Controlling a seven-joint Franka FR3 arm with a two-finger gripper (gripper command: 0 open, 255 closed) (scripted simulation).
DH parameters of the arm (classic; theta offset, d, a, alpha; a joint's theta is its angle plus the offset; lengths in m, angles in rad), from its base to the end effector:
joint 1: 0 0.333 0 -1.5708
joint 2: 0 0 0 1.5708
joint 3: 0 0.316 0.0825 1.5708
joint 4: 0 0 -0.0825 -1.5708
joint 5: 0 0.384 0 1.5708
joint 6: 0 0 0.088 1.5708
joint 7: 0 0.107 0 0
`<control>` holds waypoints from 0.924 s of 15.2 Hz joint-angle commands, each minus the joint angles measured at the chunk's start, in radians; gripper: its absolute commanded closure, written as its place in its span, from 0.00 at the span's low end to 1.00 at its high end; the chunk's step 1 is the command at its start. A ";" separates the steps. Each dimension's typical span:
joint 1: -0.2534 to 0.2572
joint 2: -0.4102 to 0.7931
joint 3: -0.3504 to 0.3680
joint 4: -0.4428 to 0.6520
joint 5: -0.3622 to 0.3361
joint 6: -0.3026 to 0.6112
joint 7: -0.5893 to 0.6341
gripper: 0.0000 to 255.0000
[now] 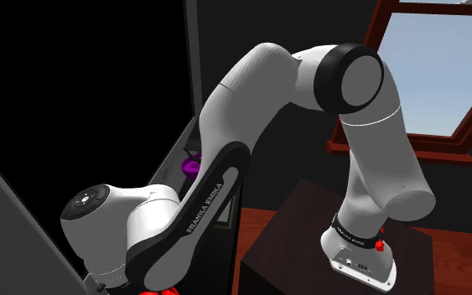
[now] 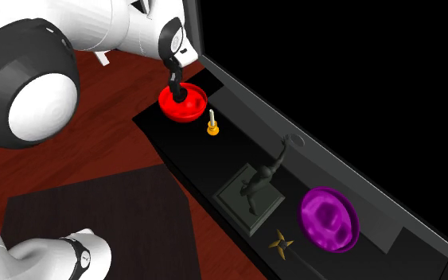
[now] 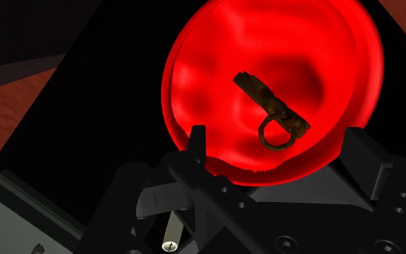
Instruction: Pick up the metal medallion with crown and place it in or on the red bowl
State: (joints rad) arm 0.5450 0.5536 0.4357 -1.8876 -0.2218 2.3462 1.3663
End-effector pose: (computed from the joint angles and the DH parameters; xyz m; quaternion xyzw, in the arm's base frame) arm 0.3648 0.5136 0.2321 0.9895 -0.1395 -0.0383 0.0011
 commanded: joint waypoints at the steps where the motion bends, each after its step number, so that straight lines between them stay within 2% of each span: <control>1: 0.000 0.000 0.000 0.000 0.000 0.000 0.000 0.00; 3: 0.000 0.000 0.000 0.000 0.000 0.000 0.000 0.00; 7: -0.026 -0.080 0.029 0.020 0.042 -0.095 -0.027 0.00; 14: -0.025 -0.080 0.029 0.020 0.042 -0.095 -0.027 0.00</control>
State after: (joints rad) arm 0.5198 0.4738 0.4644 -1.8673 -0.1794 2.2509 1.3394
